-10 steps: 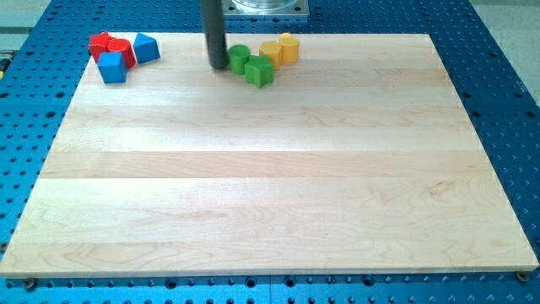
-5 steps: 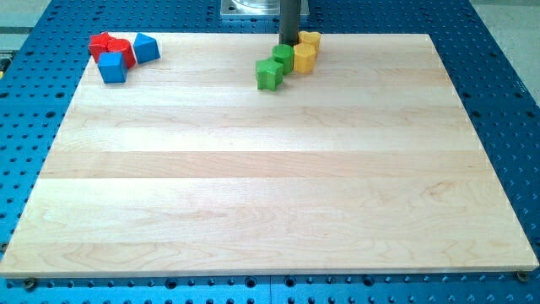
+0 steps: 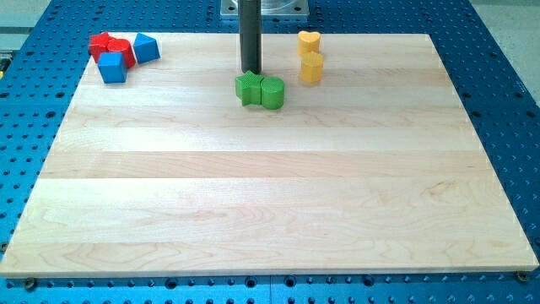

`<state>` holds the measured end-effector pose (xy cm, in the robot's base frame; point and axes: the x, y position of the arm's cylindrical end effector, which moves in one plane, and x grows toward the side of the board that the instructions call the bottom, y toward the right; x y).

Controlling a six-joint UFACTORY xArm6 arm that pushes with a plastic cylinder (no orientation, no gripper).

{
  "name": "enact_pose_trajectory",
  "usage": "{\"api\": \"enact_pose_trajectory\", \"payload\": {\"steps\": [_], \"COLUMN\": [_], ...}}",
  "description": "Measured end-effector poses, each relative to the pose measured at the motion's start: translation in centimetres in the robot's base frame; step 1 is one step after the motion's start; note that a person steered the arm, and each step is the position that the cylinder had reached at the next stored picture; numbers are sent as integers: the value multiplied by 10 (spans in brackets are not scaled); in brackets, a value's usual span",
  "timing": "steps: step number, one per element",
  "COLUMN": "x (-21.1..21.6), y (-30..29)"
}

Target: Place the green blocks to the center of the board

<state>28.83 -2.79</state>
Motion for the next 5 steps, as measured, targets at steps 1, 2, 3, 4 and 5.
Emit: {"api": "enact_pose_trajectory", "payload": {"steps": [1, 2, 3, 4, 5], "x": [32, 76, 71, 42, 51], "y": [3, 35, 36, 65, 134]}}
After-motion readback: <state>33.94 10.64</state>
